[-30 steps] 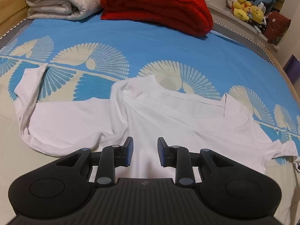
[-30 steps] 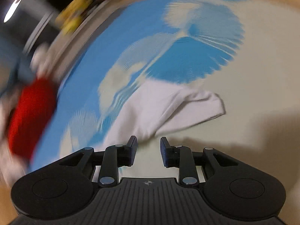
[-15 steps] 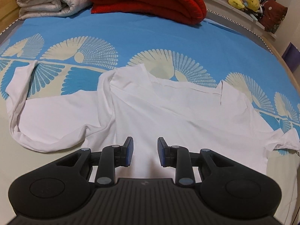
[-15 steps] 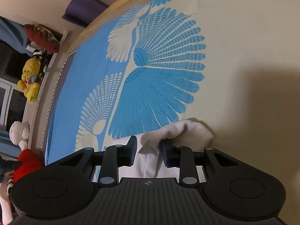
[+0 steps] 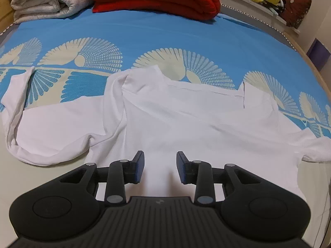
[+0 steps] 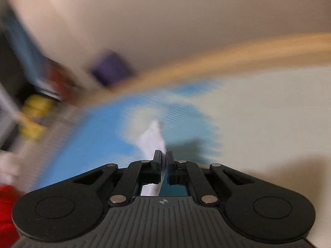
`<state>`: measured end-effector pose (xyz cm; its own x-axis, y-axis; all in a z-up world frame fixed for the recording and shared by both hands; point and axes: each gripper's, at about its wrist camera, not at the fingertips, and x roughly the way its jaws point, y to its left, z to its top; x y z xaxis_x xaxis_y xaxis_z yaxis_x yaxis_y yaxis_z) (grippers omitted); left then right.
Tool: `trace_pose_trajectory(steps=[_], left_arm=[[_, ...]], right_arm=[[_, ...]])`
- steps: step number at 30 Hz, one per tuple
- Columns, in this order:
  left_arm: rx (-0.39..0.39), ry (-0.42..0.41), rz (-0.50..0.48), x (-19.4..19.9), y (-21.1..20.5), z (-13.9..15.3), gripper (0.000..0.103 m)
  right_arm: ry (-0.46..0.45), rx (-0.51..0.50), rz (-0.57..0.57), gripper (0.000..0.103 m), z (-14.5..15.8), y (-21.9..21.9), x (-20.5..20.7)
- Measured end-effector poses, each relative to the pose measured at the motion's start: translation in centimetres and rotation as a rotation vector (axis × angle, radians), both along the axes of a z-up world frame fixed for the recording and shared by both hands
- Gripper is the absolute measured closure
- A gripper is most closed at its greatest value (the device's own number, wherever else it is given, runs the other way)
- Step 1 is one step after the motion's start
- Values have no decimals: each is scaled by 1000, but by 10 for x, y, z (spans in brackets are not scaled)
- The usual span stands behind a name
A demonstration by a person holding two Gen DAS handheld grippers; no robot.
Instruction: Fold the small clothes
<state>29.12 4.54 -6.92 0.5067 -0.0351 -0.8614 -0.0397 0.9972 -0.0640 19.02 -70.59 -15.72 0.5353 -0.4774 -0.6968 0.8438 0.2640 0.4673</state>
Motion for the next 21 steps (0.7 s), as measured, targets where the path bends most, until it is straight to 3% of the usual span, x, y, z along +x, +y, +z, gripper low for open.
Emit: trace_pose_trajectory(steps=[2, 8, 11, 14, 16, 21], left_arm=[[-2, 1, 3, 0, 2, 0, 65], [-16, -10, 11, -1, 9, 6, 63], [-22, -26, 26, -3, 19, 11, 63], [-47, -68, 44, -9, 34, 26, 63], [-77, -107, 49, -18, 47, 39, 63], [-135, -153, 72, -60, 84, 77, 63]], right_arm=[[-70, 37, -7, 102, -11, -6, -12], [66, -64, -52, 97, 16, 2, -2], [117, -144, -47, 95, 41, 24, 2], [72, -199, 4, 86, 80, 52, -4], [37, -242, 83, 78, 106, 75, -2], [-103, -259, 492, 77, 169, 154, -12]])
